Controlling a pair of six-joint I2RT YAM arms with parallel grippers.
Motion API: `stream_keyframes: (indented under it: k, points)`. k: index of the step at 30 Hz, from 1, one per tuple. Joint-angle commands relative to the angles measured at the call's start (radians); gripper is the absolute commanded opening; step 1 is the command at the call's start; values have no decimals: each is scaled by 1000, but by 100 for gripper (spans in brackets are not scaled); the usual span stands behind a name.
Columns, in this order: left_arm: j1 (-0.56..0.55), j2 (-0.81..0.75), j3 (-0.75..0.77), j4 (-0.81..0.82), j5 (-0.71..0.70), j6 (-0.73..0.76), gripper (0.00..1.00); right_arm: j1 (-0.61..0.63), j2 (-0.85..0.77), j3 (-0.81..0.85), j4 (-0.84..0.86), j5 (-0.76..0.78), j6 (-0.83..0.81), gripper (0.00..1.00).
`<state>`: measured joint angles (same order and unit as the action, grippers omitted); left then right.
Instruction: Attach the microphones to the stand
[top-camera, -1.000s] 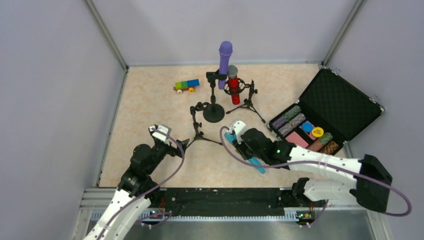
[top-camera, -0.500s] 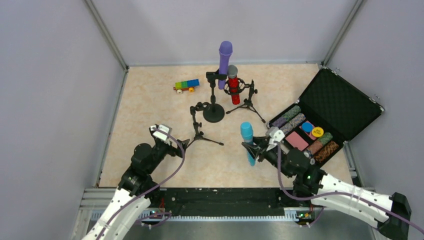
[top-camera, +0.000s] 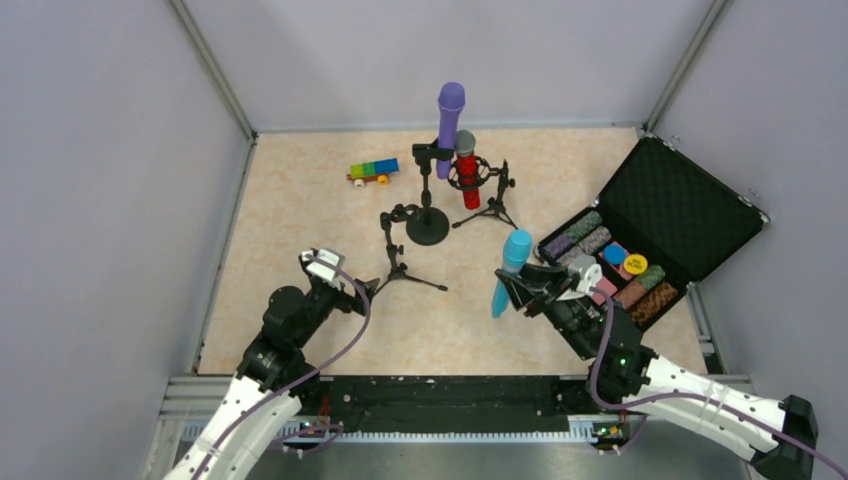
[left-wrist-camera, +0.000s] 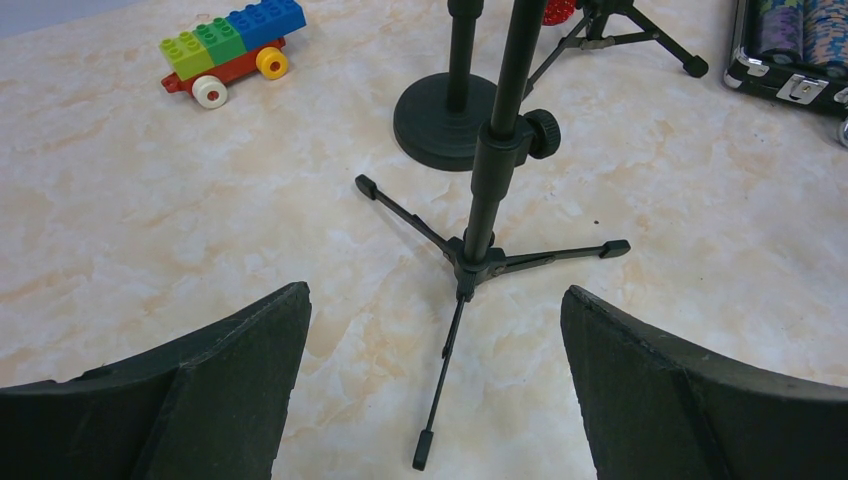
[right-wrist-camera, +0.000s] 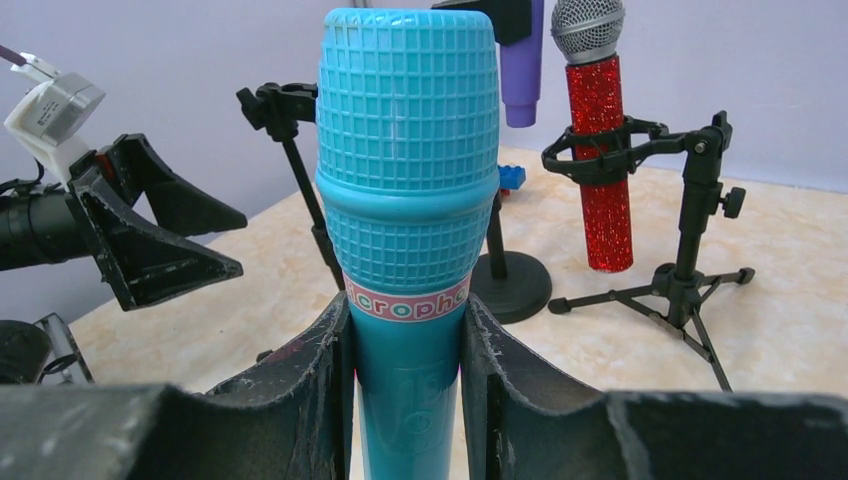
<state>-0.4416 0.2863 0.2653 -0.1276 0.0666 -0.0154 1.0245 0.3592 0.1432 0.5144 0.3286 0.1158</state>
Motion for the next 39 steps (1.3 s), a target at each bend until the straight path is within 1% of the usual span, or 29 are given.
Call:
stream_keyframes:
  k: [1,8,13,19,24,29,35,39]
  points:
    - [-5,4,29,49,12,8,99,-3,43,0,109,-50,-20,0]
    - [-4,17,64,39,23,57,99,-4,161,30,158,-184,-99,0]
    - [-4,71,113,-5,35,97,99,-3,287,103,139,-286,-163,0]
    - [-4,145,192,-80,55,194,99,-3,460,228,78,-472,-191,0]
    - [-3,184,260,-136,58,314,99,-5,570,305,59,-614,-186,0]
    - [-4,215,273,-137,77,402,99,-14,639,369,88,-730,-176,0]
    - [-4,249,264,-166,100,437,99,-50,706,418,187,-809,-123,0]
    - [-4,241,232,-149,94,436,99,-83,764,451,300,-879,-29,0]
